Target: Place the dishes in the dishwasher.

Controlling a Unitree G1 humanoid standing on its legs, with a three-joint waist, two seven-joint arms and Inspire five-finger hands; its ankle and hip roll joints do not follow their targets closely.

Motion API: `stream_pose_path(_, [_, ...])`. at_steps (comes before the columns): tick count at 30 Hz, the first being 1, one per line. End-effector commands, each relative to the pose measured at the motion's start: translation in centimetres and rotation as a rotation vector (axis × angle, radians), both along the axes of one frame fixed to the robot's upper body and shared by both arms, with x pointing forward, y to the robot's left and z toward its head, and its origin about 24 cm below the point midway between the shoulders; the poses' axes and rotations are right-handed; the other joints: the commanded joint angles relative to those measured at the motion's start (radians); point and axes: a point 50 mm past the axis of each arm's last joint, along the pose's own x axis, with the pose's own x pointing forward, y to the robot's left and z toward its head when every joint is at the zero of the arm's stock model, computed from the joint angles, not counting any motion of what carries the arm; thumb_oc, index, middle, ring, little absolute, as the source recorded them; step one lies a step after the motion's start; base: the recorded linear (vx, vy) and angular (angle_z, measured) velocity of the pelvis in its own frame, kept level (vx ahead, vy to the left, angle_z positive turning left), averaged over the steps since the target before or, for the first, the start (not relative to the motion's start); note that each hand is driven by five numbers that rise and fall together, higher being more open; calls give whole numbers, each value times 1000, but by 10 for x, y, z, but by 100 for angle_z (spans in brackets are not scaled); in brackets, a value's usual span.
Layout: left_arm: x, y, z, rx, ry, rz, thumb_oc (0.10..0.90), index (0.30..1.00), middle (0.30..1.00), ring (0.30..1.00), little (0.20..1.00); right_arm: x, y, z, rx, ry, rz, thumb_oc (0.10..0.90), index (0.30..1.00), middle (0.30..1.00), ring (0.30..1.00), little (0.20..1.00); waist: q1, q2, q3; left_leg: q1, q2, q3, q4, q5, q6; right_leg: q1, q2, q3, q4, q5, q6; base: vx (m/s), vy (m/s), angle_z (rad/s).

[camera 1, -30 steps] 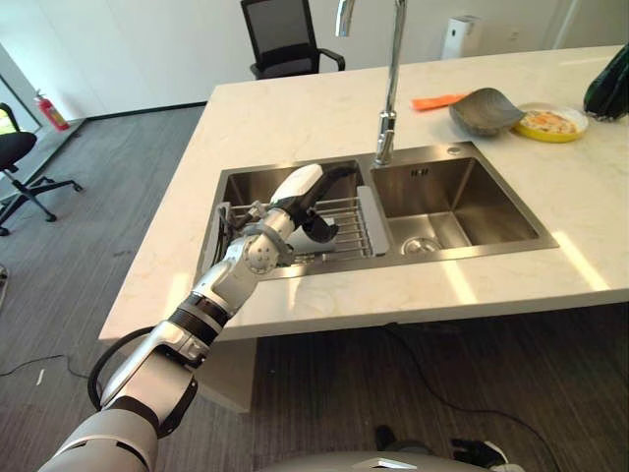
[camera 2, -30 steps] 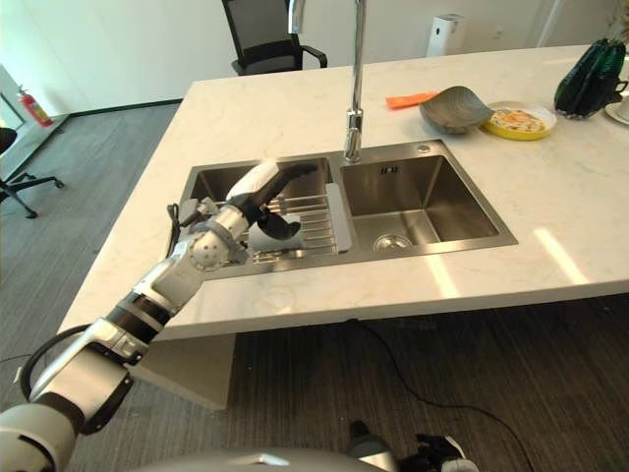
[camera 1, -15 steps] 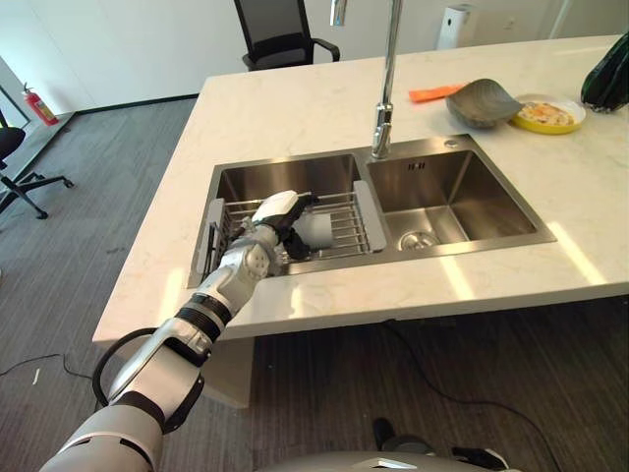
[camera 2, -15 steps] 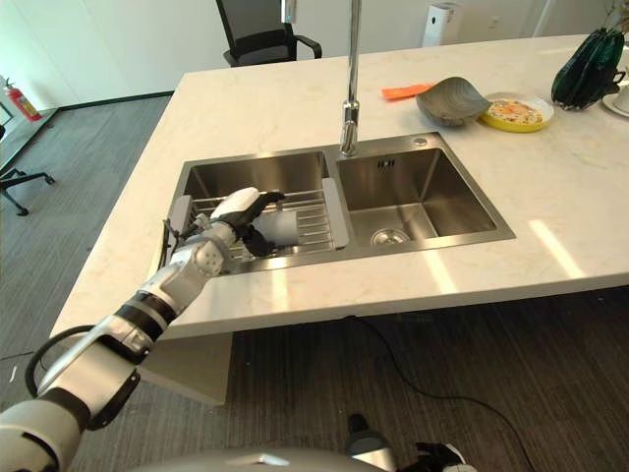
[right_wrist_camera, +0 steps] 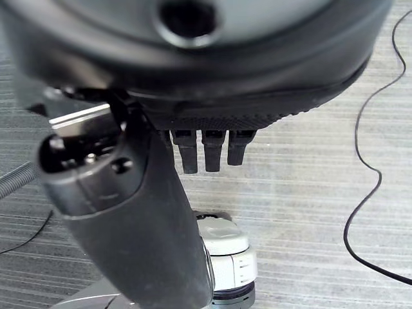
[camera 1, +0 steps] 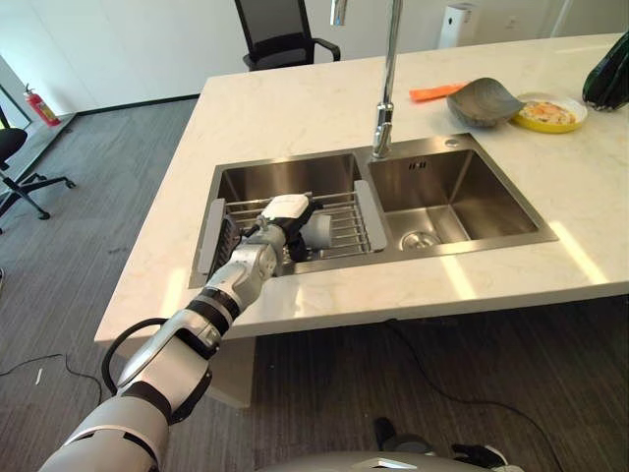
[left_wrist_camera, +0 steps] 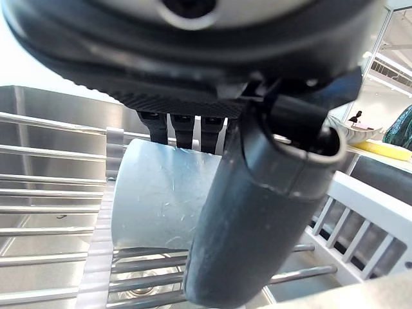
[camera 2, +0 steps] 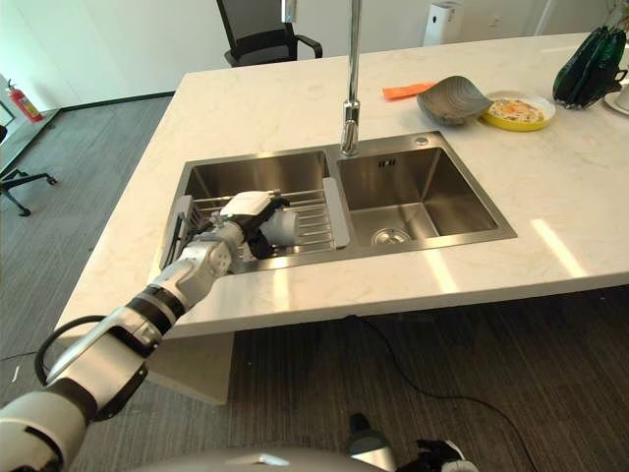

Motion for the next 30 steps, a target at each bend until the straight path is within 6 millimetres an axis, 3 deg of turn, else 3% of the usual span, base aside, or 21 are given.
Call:
stream_pose_path(1, [31,-12,80,94,-250,-43,582,573,573,573,573,3,-4,1,-21,22,68,800,900,900,900,900,5,-48,-28,29,-48,8,7,-11,-11,57,-35,-30,18,-68,65,0,0,0])
stream_pose_path(2, [31,-12,78,116,-241,-46,505,458,458,458,458,3,-4,1,-22,22,69,800,900,900,900,900,5,-48,-28,29,-48,8,7,-12,-11,56,-35,-30,18,-68,65,0,0,0])
stream_pose_path(3, [31,-10,74,132,-228,-40,400,300,300,300,300,4,-4,1,-22,23,70,800,900,900,900,900,6,-48,-27,29,-48,8,7,-12,-11,56,-36,-30,18,-68,65,0,0,0])
stream_pose_path(5, [34,2,66,159,-190,19,400,300,300,300,300,4,-4,1,-22,23,71,800,900,900,900,900,7,-49,-27,29,-48,9,7,-13,-11,55,-35,-31,18,-68,64,0,0,0])
stream_pose_path(11, [37,27,65,171,-194,117,400,300,300,300,300,5,-3,1,-17,26,78,800,900,900,900,900,11,-51,-26,30,-46,10,7,-13,-10,55,-33,-28,18,-69,63,0,0,0])
stream_pose_path(15, [35,32,87,47,-333,117,400,300,300,300,300,5,-3,1,-19,17,76,800,900,900,900,900,16,-53,-24,29,-47,9,7,-13,-11,56,-32,-29,18,-69,63,0,0,0])
stream_pose_path(20, [10,33,136,-478,-634,76,400,300,300,300,300,-2,-2,0,-24,22,54,800,900,900,900,900,26,-65,-23,24,-45,1,7,-12,-12,54,-34,-36,18,-69,62,0,0,0])
stream_pose_path(24, [-16,30,168,-1041,-750,14,400,300,300,300,300,-12,-10,0,-65,48,25,800,900,900,900,900,33,-70,-30,20,-45,-7,7,-13,-13,55,-36,-43,18,-68,62,10,0,2])
stream_pose_path(25, [-16,31,167,-1042,-749,15,400,300,300,300,300,-12,-10,1,-66,48,25,800,900,900,900,900,32,-69,-31,20,-45,-7,7,-13,-13,55,-36,-43,18,-69,62,0,0,0])
stream_pose_path(26, [-29,29,185,-1183,-807,-54,400,300,300,300,300,-9,-11,1,-80,36,12,800,900,900,900,900,39,-69,-31,18,-45,-11,7,-14,-13,58,-38,-49,18,-70,61,0,0,0])
stream_pose_path(30, [-49,35,196,-1264,-879,-117,400,300,300,300,300,-5,-11,2,-85,14,0,800,900,900,900,900,53,-68,-32,16,-46,-17,7,-14,-13,60,-40,-55,18,-73,61,-15,-8,2])
